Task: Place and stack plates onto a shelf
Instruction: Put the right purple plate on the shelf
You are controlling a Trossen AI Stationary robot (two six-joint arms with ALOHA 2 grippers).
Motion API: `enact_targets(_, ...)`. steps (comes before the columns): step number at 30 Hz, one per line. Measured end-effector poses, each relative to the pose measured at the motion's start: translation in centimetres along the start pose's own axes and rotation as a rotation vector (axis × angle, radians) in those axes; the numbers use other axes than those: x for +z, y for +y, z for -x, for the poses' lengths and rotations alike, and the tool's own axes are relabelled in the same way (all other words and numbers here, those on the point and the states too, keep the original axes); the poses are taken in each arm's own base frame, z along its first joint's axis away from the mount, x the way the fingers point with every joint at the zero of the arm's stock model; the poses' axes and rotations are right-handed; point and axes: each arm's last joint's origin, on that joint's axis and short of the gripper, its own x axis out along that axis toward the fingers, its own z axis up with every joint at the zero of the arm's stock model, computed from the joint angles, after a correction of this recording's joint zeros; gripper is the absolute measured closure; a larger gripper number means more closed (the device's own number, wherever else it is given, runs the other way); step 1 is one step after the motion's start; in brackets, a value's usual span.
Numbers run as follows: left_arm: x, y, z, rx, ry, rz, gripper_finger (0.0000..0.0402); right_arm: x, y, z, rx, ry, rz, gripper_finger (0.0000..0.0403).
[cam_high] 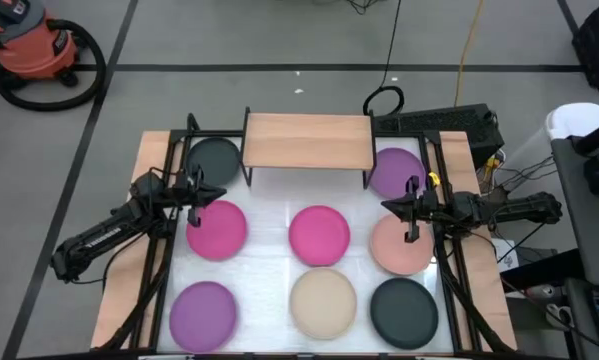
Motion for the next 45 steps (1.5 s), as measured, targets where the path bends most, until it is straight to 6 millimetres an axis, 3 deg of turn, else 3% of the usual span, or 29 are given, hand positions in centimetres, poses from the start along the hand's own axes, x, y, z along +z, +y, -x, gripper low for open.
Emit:
enact_targets(24,0.0,0.0,0.0,0.0,0.0,0.0,0.0398,0.4,0.0,0.0,-0.008,-0.038,0.006,0.0403)
enact_targets(29,0.0,0.0,0.0,0.0,0.0,0.0,0.0398,0.3,-0.3,0.0,-0.11,-0.033,-0.017,0.0403)
enact_targets(37,0.0,0.0,0.0,0.0,0.0,0.0,0.0398,0.3,-0.3,0.0,-0.108,-0.028,-0.003,0.0403)
enact_targets(45,0.0,0.0,0.0,0.0,0.0,0.0,0.0398,-1.3,-0.1,-0.9,-0.116,0.177,0.018,0.0403)
